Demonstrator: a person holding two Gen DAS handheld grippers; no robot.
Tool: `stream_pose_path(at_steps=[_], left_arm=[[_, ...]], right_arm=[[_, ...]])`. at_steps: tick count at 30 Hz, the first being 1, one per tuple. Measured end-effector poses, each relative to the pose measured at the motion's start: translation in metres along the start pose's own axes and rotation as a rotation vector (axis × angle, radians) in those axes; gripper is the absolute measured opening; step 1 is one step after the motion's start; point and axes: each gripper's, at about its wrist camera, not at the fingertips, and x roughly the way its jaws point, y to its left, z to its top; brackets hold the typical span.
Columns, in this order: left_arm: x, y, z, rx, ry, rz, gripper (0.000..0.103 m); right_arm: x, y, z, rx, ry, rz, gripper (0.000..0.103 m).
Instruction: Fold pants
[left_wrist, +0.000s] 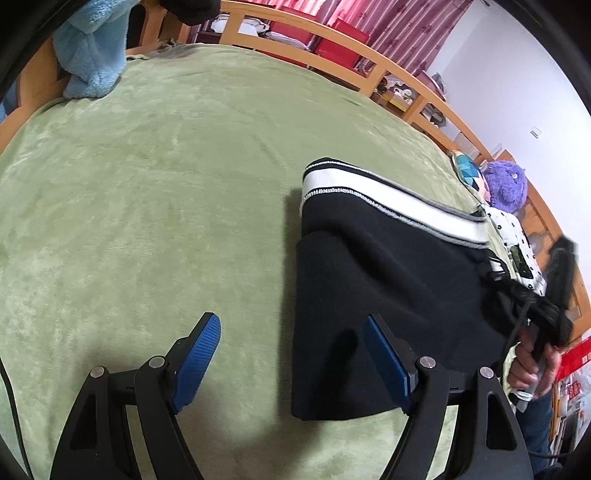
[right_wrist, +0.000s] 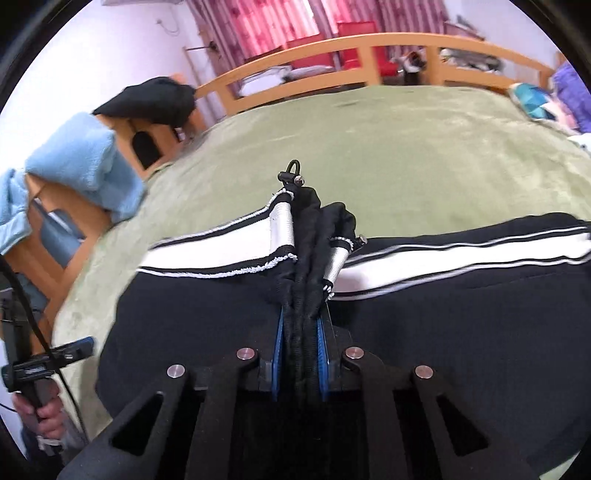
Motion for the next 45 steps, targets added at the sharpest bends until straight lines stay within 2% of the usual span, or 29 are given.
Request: stream_pose_path(at_steps=[2,5,8,11,13,15,18,21,24,25,28,31,33,35,37,39,41,43,45], left_arm=[[0.004,-0.008,0.000,0.004,0.011,-0.003,0.078],[0.010,-0.017,-0.003,0.015,0.033,0.023,0.078],[0.012,-0.020,-0.009,0.020,0.045,0.042,0.078],[0.019,-0.018,-0.016,0.003,0.068,0.026,0.079],[0.026,-0.015,-0.021,-0.030,0.086,0.003,0.079],[0.031,-0.012,-0.025,-0.062,0.101,-0.018,0.079],[0.037,-0.004,-0.035,-0.111,0.102,-0.085,0.079],[0.038,-0.007,-0.039,-0.078,0.098,-0.089,0.078],[0.023,-0.007,-0.033,-0.057,0.093,-0.120,0.077],[0.019,-0.006,-0.031,-0.057,0.081,-0.114,0.077],[0.012,0.005,-0.021,-0.068,0.062,-0.076,0.077],[0.017,0.017,-0.013,-0.140,0.048,-0.109,0.077],[0.024,0.019,-0.008,-0.148,0.057,-0.131,0.072],[0.029,0.022,-0.006,-0.141,0.043,-0.088,0.067],[0.034,0.027,-0.007,-0.143,0.046,-0.087,0.061],[0.039,0.028,-0.010,-0.128,0.063,-0.106,0.056],[0.041,0.032,-0.013,-0.128,0.075,-0.117,0.054],[0.043,0.035,-0.013,-0.148,0.084,-0.134,0.054],[0.044,0.034,-0.014,-0.138,0.084,-0.129,0.054]], right_arm=[[0.017,-0.012,-0.004,0.044,0.062,-0.002,0.019],[0.051,-0.015,-0.018,0.008,0.151,-0.059,0.026],[0.034,-0.009,-0.016,-0.007,0.106,-0.077,0.036],[0.001,-0.003,-0.017,0.003,0.004,-0.106,0.042],[-0.017,0.006,-0.022,-0.006,-0.031,-0.074,0.045],[-0.025,0.019,-0.032,-0.061,-0.029,-0.060,0.049],[-0.017,0.031,-0.058,-0.140,0.053,-0.097,0.049],[0.001,0.027,-0.081,-0.149,0.133,-0.147,0.049],[-0.012,0.040,-0.064,-0.221,0.115,-0.154,0.049],[-0.022,0.044,-0.052,-0.217,0.077,-0.141,0.050],[-0.030,0.063,-0.020,-0.192,0.009,-0.061,0.063],[-0.010,0.105,0.008,-0.251,-0.005,0.015,0.063],[0.014,0.136,0.023,-0.325,-0.007,0.058,0.063],[0.042,0.158,0.037,-0.348,0.024,0.134,0.060],[0.070,0.172,0.043,-0.351,0.081,0.203,0.055],[0.092,0.181,0.040,-0.373,0.115,0.198,0.050],[0.120,0.184,0.034,-0.406,0.173,0.158,0.041],[0.139,0.177,0.030,-0.408,0.194,0.106,0.032],[0.153,0.169,0.030,-0.389,0.192,0.049,0.032]])
